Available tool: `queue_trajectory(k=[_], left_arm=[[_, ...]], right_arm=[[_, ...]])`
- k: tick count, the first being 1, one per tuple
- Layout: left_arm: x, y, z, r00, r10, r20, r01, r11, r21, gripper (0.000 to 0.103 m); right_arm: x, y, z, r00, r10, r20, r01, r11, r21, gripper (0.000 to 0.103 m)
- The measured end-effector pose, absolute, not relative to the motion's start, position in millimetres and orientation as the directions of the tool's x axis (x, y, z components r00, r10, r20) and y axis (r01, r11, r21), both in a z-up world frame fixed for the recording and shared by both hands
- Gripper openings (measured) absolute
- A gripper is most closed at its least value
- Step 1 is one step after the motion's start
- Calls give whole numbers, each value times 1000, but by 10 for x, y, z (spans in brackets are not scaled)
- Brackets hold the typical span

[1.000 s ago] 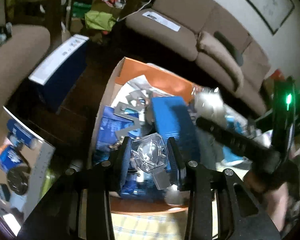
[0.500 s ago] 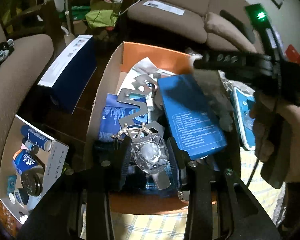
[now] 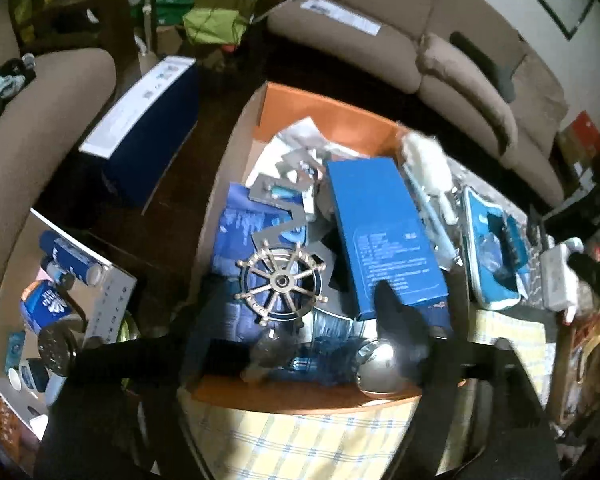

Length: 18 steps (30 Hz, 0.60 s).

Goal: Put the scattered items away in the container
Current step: 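Carry both items over the cardboard box and open both grippers to drop them, then grasp the black patterned scrunchie on the table with the right gripper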

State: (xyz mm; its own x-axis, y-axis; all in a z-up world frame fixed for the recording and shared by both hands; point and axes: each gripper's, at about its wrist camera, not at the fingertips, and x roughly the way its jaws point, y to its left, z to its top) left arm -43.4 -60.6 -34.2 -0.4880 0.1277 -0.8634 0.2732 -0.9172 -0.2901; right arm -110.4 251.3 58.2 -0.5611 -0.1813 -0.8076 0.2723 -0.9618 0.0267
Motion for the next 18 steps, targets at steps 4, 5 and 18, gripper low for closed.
queue_trajectory(k=[4, 5, 18], left_arm=[[-363, -613, -238, -524, 150, -839, 263, -908, -327, 86], [-355, -598, -234, -526, 162, -835, 256, -906, -337, 86], [-295, -156, -300, -495, 169, -852, 178, -941, -289, 86]], right_arm=[[-796, 3175, 653, -591, -96, -801, 158, -987, 1, 92], [-718, 3357, 629, -592, -76, -803, 119, -993, 6, 92], [-862, 3976, -476, -422, -230, -877, -77, -955, 288, 91]])
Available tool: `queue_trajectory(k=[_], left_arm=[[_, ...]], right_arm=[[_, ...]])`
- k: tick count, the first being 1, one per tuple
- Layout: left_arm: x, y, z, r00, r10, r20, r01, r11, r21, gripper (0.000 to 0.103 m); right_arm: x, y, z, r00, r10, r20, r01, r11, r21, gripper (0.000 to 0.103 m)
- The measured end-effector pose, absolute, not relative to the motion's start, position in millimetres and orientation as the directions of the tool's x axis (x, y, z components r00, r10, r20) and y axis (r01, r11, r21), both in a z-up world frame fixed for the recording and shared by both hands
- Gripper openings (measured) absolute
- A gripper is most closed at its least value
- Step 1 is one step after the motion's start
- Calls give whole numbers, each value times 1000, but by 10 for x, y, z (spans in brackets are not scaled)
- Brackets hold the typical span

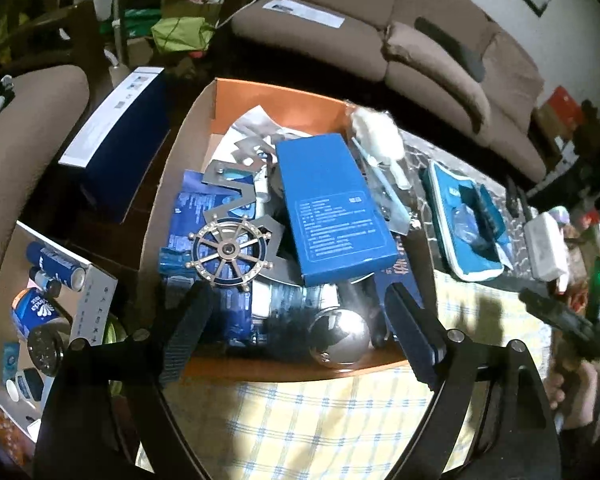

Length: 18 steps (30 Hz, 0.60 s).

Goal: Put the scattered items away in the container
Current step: 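Grasp the black patterned scrunchie on the table with the right gripper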

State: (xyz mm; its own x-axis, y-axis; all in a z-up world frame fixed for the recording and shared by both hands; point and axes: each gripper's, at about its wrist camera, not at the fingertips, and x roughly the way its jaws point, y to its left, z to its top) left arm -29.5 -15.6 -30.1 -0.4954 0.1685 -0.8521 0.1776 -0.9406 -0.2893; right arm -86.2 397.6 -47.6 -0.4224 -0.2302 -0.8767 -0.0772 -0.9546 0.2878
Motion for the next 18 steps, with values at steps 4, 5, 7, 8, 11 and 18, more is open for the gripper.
queue_trajectory(k=[4, 5, 7, 8, 11, 18], left_arm=[[-322, -216, -329, -495, 133, -859, 204, -943, -264, 86], [-335, -234, -340, -493, 127, -861, 212, -942, -260, 86], [-351, -248, -359, -489, 121, -864, 219, -942, -255, 86], [-356, -250, -367, -486, 117, -866, 220, -943, -251, 86], [-348, -240, -375, -481, 105, -871, 223, -946, -237, 86], [-390, -120, -373, -480, 78, -874, 193, -962, -192, 86]], right_arm=[[-1151, 3682, -546, -444, -229, -866, -33, -962, 271, 90], [-1236, 3550, -536, -445, -253, -859, -5, -959, 284, 90], [-1448, 3262, -507, -455, -290, -842, 68, -954, 292, 87], [-1575, 3128, -493, -465, -273, -842, 94, -961, 260, 80], [-1989, 2862, -493, -462, -265, -846, 111, -964, 242, 71], [-2590, 2484, -1063, -345, -338, -876, 62, -939, 339, 74]])
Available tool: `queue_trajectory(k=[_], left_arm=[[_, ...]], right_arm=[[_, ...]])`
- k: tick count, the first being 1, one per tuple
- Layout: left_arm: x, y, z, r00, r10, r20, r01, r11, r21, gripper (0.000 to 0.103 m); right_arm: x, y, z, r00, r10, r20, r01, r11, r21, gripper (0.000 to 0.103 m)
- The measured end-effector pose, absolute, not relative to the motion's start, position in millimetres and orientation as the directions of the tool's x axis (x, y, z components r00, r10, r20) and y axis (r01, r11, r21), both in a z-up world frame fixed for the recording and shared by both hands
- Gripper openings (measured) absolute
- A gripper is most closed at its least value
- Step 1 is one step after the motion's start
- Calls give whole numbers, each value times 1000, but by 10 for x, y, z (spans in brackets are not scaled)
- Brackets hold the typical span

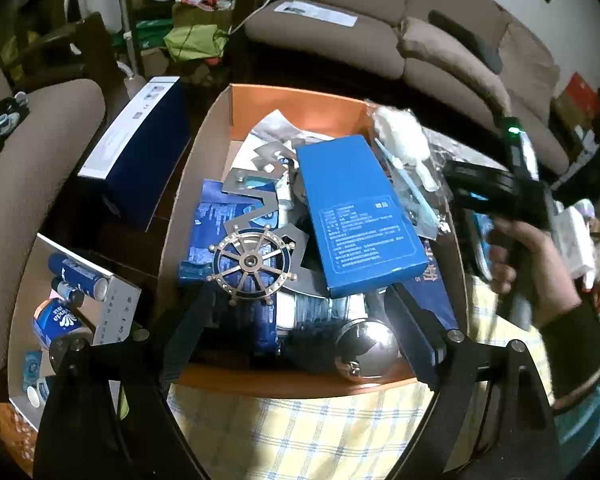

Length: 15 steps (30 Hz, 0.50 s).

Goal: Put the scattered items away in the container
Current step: 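Grasp the black patterned scrunchie on the table with the right gripper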

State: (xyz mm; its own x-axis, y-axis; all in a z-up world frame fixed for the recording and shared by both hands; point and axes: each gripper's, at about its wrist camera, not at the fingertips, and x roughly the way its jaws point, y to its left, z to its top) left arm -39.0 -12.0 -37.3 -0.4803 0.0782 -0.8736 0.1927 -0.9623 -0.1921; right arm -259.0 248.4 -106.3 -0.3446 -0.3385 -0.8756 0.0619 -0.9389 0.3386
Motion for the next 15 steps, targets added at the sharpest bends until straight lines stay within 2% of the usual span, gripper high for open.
queue_trajectory(k=[2, 3, 4, 5, 6, 8, 10, 15], left_arm=[[-391, -102, -381, -478, 82, -875, 187, -963, -192, 86], [-391, -94, -380, -479, 81, -874, 185, -964, -190, 86], [-390, -89, -379, -480, 79, -874, 185, -964, -189, 86], [-389, -83, -377, -480, 82, -874, 184, -964, -191, 86], [-392, -77, -374, -480, 86, -873, 181, -964, -194, 86], [-389, -77, -364, -482, 86, -872, 182, -964, -196, 86], [-383, -72, -355, -485, 85, -871, 180, -964, -194, 86], [-355, -65, -311, -496, 90, -863, 171, -965, -200, 86]], right_arm=[[-2599, 2514, -1133, -361, -396, -844, 40, -911, 410, 72], [-2587, 2553, -1161, -367, -418, -831, 26, -898, 440, 61], [-2567, 2592, -1200, -360, -467, -808, 22, -870, 493, 46], [-2566, 2612, -1235, -337, -498, -799, 8, -850, 526, 17], [-2536, 2615, -1265, -318, -443, -838, -12, -882, 471, 15], [-2453, 2653, -1252, -318, -459, -829, 12, -877, 481, 10], [-2327, 2695, -1200, -308, -437, -845, 29, -892, 451, 10], [-1709, 2705, -1079, -251, -301, -920, 152, -951, 269, 9]])
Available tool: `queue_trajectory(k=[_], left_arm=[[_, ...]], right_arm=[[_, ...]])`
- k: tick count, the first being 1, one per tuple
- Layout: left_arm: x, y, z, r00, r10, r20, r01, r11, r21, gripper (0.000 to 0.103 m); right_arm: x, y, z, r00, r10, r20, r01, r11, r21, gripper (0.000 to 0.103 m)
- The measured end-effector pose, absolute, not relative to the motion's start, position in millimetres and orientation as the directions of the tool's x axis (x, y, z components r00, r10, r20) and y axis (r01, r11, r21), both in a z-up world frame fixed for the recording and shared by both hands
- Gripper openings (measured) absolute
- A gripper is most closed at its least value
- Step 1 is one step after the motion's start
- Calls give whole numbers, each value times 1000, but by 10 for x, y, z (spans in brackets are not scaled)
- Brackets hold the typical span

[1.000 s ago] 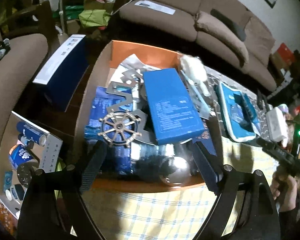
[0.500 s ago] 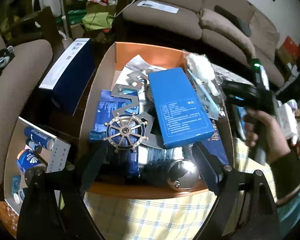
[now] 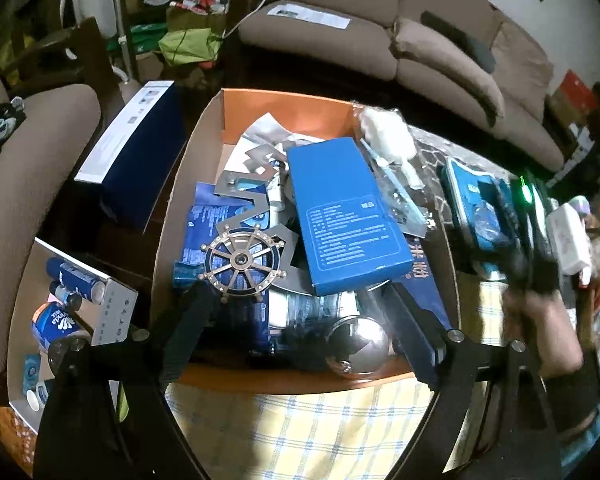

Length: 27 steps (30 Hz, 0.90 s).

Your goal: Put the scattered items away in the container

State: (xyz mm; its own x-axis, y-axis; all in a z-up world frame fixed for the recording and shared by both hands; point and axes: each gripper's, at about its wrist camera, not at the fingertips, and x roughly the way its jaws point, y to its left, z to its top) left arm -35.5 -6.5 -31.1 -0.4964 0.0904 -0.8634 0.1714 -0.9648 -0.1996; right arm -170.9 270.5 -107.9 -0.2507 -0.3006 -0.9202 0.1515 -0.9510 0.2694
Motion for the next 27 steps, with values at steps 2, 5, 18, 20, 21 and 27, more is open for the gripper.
queue_trajectory(k=[2, 5, 18, 20, 21, 27], left_arm=[[-352, -61, -299, -498, 94, -862, 169, -964, -203, 86], [-341, -40, -278, -500, 111, -859, 161, -963, -218, 86], [-236, 25, -233, -512, 108, -852, 141, -968, -207, 86], [-245, 11, -240, -509, 111, -854, 143, -967, -211, 86], [-256, 5, -236, -508, 112, -854, 143, -967, -212, 86], [-276, -41, -212, -511, 125, -850, 151, -961, -233, 86]], right_arm=[[-1311, 2764, -1085, -217, -278, -936, 186, -953, 240, 9], [-672, 2895, -1135, -143, -274, -951, 219, -946, 240, 9], [-505, 3084, -764, -242, -190, -952, 240, -962, 130, 10], [-483, 2997, -854, -195, -184, -963, 275, -953, 127, 14], [-435, 2949, -929, -160, -169, -973, 295, -948, 116, 21], [-274, 2775, -860, -281, -19, -959, 399, -912, -98, 73]])
